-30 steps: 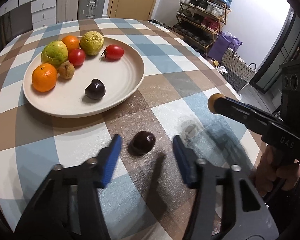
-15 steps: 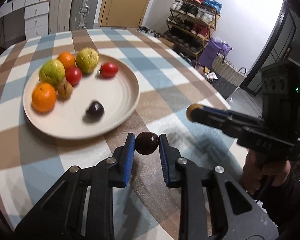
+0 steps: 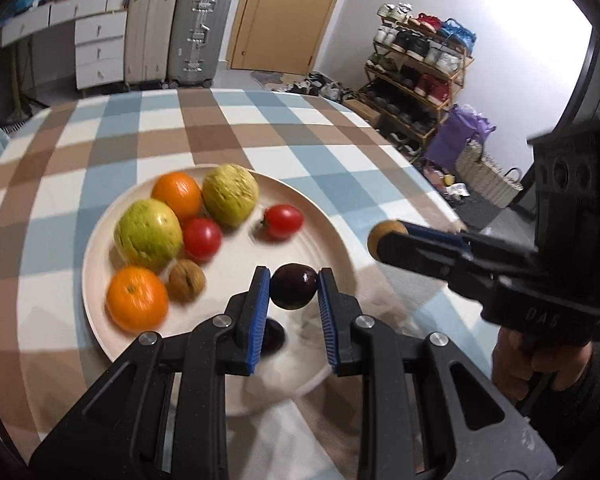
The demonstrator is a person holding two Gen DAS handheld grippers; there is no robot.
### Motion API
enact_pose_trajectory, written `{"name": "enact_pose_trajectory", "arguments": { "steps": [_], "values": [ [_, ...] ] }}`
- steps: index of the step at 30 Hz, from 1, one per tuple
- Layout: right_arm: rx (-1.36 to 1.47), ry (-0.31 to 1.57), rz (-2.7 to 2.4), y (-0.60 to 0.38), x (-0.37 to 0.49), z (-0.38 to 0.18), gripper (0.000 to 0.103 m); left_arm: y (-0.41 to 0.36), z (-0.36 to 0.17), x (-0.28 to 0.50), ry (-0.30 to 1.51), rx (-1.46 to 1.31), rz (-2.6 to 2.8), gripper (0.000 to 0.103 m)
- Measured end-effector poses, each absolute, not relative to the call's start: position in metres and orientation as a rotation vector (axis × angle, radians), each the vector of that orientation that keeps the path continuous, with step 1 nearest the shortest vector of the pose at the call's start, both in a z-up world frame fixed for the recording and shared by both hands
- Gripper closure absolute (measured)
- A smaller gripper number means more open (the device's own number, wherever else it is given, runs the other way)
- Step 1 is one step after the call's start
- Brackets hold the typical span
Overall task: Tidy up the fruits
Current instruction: 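Carry the plum and kiwi in both tools over the plate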
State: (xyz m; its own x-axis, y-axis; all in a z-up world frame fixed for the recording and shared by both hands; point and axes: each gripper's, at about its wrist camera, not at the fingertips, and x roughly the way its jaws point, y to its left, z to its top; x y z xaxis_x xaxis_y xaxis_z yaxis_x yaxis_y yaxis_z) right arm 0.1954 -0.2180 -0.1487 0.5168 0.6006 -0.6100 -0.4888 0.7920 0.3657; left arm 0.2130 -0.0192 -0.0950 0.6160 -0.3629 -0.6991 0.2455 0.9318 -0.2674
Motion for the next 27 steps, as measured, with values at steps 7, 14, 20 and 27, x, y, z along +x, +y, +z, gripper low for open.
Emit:
{"name": "enact_pose_trajectory", "arguments": {
  "steps": [7,14,20,27],
  "values": [
    [0.144,0.813,0.674,-0.198,0.247,-0.153,0.074,-0.022,-0.102,0.244,0.858,-0.132,-0.336,0.081],
    [0.119,0.825,0.678,-0.182,0.278,-0.158,0.074,-0.024,-0.112,0.262,0.887,-0.118,-0.338,0.081],
    [0.098,0.833,0.662,-0.176,0.289,-0.165,0.074,-0.023,-0.121,0.27,0.901,-0.118,-0.342,0.081],
    [0.074,0.838,0.646,-0.173,0.29,-0.171,0.074,-0.023,-0.123,0.271,0.899,-0.122,-0.352,0.081]
  ]
}}
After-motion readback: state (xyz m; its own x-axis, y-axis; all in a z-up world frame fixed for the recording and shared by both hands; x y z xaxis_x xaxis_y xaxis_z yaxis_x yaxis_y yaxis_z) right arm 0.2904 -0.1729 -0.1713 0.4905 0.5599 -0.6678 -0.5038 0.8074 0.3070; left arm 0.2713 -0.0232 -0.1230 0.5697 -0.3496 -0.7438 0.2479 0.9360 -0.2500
